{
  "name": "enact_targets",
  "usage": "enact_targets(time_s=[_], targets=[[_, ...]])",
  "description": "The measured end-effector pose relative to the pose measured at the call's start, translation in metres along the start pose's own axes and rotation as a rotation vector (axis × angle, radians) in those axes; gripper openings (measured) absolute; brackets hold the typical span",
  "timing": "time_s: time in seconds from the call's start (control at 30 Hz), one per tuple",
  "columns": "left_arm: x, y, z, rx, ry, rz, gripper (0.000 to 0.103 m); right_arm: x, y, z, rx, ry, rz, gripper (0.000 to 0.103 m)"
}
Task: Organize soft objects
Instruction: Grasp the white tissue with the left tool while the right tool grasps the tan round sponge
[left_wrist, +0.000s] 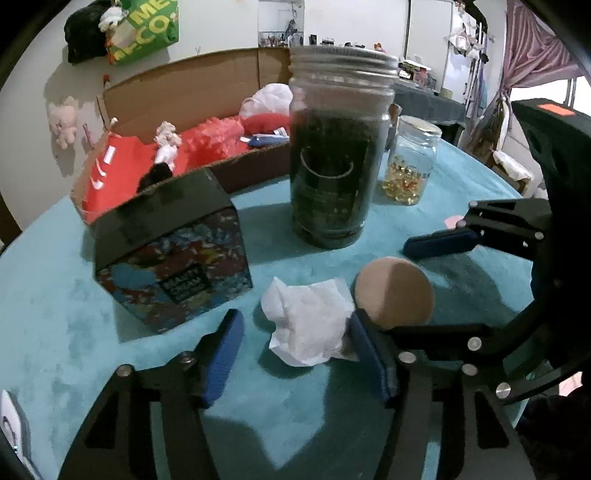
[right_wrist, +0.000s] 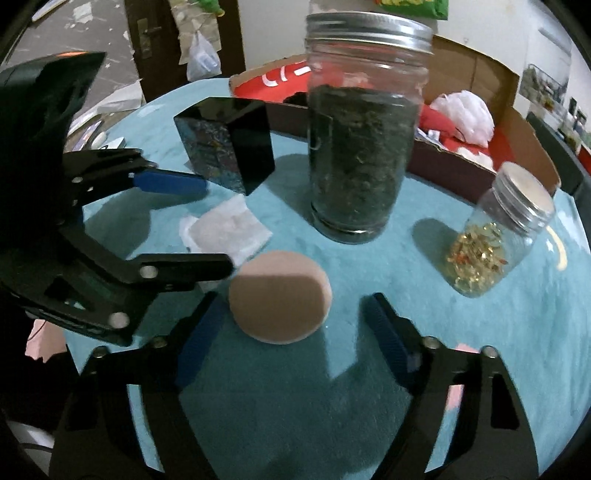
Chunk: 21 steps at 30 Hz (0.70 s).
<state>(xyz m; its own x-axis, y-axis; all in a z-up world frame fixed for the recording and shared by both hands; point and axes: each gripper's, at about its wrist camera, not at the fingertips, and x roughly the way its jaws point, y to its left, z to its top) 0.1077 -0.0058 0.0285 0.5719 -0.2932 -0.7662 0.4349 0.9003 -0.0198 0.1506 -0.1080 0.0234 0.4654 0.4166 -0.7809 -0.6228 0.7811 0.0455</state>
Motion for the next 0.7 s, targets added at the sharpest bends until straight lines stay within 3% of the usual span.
enact_targets(time_s=[0.07, 0.1, 0.17, 0.2, 0.43, 0.7], targets=[[-0.001, 0.0, 0.001, 0.0, -0.005, -0.026, 0.034, 0.0, -0.001, 0.001, -0.002, -0.007, 0.014, 0.062], [-0.002, -0.001, 0.001, 0.0, -0.006, -0.037, 0.028, -0.001, -0.001, 0.001, -0.003, -0.018, 0.028, 0.048], [-0.004, -0.002, 0.0, -0.003, -0.014, -0.053, 0.014, -0.003, 0.0, 0.001, -0.007, -0.036, 0.051, 0.033], [-0.005, -0.002, 0.0, -0.009, -0.017, -0.056, 0.013, -0.004, 0.0, 0.0, -0.009, -0.044, 0.058, 0.023], [-0.013, -0.01, 0.006, -0.031, -0.055, -0.11, 0.012, -0.026, 0.001, 0.0, 0.02, -0.123, 0.036, 0.019], [-0.02, -0.013, 0.017, -0.042, -0.086, -0.14, 0.012, -0.035, -0.005, -0.001, 0.058, -0.13, 0.007, 0.019]])
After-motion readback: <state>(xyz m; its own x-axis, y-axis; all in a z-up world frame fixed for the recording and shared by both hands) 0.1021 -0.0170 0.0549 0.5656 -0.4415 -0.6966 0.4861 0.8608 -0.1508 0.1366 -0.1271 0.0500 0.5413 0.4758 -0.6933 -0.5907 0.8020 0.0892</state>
